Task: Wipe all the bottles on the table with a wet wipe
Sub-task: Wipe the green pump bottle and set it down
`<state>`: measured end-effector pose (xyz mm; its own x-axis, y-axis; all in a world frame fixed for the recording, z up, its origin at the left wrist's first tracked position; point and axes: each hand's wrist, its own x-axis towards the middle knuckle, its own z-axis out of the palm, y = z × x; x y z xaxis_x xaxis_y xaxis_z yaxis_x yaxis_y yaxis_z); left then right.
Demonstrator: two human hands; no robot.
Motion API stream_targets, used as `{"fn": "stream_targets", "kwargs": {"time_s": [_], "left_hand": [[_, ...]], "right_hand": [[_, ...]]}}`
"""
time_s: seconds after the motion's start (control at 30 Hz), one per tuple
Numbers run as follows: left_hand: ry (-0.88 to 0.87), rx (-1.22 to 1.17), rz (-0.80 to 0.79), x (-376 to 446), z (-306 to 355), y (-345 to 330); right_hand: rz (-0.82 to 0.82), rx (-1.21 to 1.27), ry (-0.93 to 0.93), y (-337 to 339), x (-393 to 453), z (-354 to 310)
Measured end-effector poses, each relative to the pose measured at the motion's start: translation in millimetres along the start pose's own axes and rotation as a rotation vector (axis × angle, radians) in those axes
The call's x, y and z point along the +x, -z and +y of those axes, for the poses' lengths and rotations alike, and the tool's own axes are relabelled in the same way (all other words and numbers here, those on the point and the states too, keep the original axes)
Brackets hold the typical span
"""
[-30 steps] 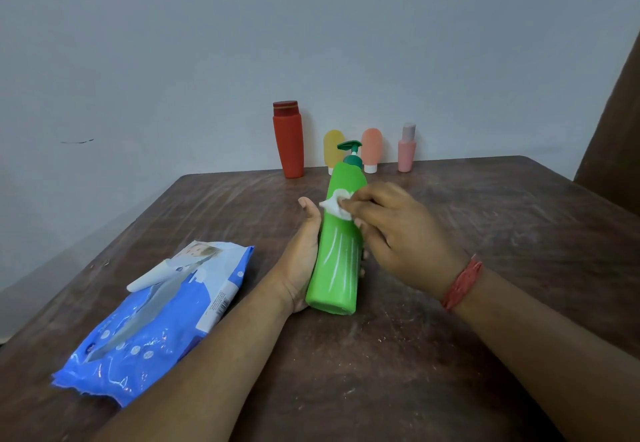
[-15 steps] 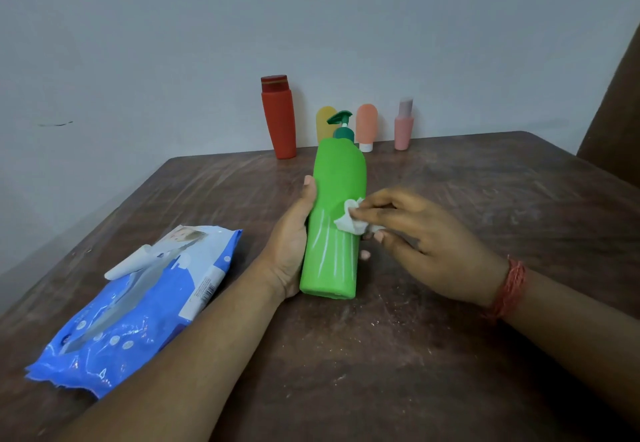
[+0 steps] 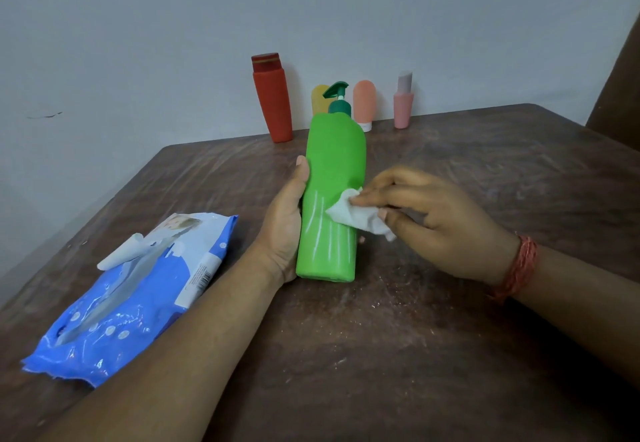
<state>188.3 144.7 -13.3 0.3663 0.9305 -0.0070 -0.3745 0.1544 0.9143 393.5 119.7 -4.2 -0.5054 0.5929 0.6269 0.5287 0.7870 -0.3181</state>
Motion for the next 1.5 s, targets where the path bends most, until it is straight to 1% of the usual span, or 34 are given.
{"fn": "stream_targets", "kwargs": {"time_s": [0.13, 0.27, 0.37, 0.4, 0.5, 0.53, 0.63, 0.67, 0.77, 0.8, 0.9, 0.93, 1.03, 1.07, 1.17, 1.2, 1.23, 1.3, 1.33, 1.37, 1.43, 1.47, 1.5], "left_hand": [[0.007, 0.012, -0.009, 0, 0, -2], [0.01, -0.015, -0.034, -1, 0, -2], [0.018, 0.016, -0.037, -1, 1, -1], [0.02, 0.009, -0.04, -1, 1, -1], [0.036, -0.047, -0.097, -1, 1, -1], [0.044, -0.05, -0.104, -2, 1, -1], [0.061, -0.051, -0.14, -3, 3, -1], [0.071, -0.069, -0.16, -4, 4, -1], [0.104, -0.097, -0.188, -6, 5, -1], [0.111, -0.105, -0.203, -6, 6, -1], [0.136, -0.149, -0.245, -6, 7, -2], [0.14, -0.149, -0.247, -6, 6, -2], [0.125, -0.139, -0.255, -6, 6, -1], [0.126, -0.136, -0.253, -6, 6, -1], [0.149, -0.126, -0.23, -6, 7, -2], [0.155, -0.128, -0.233, -6, 6, -2], [0.153, -0.125, -0.247, -6, 6, -2], [0.139, -0.138, -0.274, -5, 4, 0], [0.145, -0.145, -0.27, -5, 4, 0], [0.156, -0.143, -0.259, -5, 4, 0], [0.166, -0.131, -0.266, -5, 6, 0], [0.169, -0.123, -0.282, -6, 7, -2], [0.175, -0.112, -0.291, -7, 8, -2]], "right_hand": [[0.026, -0.012, -0.049, -2, 2, -4], [-0.003, -0.041, 0.025, -1, 2, -5], [0.015, -0.082, -0.068, -2, 5, -2], [0.002, -0.091, -0.055, -2, 5, -3], [-0.065, -0.13, 0.108, -4, 2, -8], [-0.049, -0.156, 0.124, -3, 4, -7], [0.096, -0.195, 0.013, 0, 9, -1], [0.107, -0.204, 0.021, 0, 9, -2], [0.039, -0.259, 0.194, -3, 2, -5], [0.062, -0.291, 0.207, 0, 3, -3], [0.23, -0.309, 0.073, 7, 9, 2], [0.227, -0.304, 0.086, 7, 9, 0], [0.059, -0.323, 0.291, -2, 2, -10], [0.054, -0.345, 0.302, 0, 3, -8], [0.24, -0.362, 0.089, 10, 11, 5], [0.25, -0.354, 0.071, 10, 11, 5], [0.223, -0.354, 0.115, 7, 8, 1], [0.102, -0.361, 0.299, -3, 2, -9], [0.073, -0.371, 0.346, -3, 2, -10], [0.093, -0.391, 0.313, 0, 4, -6], [0.235, -0.404, 0.104, 8, 13, 5], [0.27, -0.396, 0.026, 9, 14, 7], [0.267, -0.396, 0.025, 6, 12, 6]]}}
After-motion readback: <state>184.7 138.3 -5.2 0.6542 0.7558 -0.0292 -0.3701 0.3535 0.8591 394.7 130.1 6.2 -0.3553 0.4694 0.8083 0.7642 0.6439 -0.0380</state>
